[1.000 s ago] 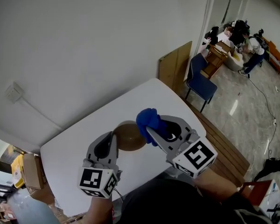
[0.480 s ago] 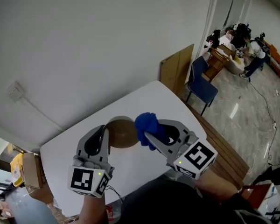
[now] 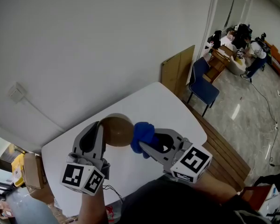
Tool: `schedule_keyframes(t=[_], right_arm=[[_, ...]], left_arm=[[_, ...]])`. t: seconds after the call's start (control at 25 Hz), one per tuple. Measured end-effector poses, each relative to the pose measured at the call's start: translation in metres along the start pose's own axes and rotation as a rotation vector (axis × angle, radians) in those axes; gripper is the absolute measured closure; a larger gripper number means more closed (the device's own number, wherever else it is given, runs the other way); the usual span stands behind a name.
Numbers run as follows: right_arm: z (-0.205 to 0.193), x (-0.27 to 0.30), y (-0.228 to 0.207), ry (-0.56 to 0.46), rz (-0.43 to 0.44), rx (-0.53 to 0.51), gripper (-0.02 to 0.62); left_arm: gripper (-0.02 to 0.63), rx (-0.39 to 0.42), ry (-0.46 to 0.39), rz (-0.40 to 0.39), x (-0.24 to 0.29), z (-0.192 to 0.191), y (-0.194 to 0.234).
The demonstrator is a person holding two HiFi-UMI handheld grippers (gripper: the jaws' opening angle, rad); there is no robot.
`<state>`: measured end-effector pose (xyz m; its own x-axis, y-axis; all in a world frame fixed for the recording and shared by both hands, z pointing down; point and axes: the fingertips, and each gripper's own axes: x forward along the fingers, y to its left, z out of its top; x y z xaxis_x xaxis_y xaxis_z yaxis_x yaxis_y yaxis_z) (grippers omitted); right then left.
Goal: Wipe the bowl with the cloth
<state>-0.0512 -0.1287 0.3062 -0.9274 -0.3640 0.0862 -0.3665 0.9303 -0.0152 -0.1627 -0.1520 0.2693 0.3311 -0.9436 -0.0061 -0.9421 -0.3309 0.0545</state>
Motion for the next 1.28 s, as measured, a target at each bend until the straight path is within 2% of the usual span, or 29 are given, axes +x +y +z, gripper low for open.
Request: schedule_keyframes(t=[0.2,0.32,0.48,0.6,0.72,0.88,1.08,1.28], right_arm=[[-0.006,-0.001,0.009,-0.005,0.054,0.017,0.508],[-0.008,-0.012,-0.001,-0.007,0.019,0.0,0.508],[0.008,-0.035,-0.035,-0.044,-0.079,-0.015,0.508],[0.025,-0.044,-0.046,-0.067,-0.098,-0.062,0.508],[0.038,-0.041,-0.033,-0.087,-0.048,-0.144,0.508],[0.049,-0.034,0.003,-0.143,0.063,-0.275,0.509],[0.048,-0.039,0.02,-0.157,0.12,-0.316,0.509],[0.046,-0.042,0.031,-0.168,0.146,-0.317,0.511]], left_arm=[[0.577,0.017,-0.004,-0.005,-0.001,0.004,-0.002],[0.586,0.031,-0.014,-0.014,-0.005,0.008,-0.004],[0.586,0.072,-0.001,-0.099,-0.009,0.009,-0.022],[0.586,0.116,0.013,-0.19,-0.013,0.007,-0.047],[0.586,0.165,0.029,-0.241,-0.014,0.006,-0.064],[0.586,0.173,0.026,-0.213,-0.018,0.013,-0.065],[0.578,0.242,0.007,-0.2,-0.021,0.022,-0.067],[0.574,0.228,-0.007,-0.187,-0.022,0.027,-0.064]])
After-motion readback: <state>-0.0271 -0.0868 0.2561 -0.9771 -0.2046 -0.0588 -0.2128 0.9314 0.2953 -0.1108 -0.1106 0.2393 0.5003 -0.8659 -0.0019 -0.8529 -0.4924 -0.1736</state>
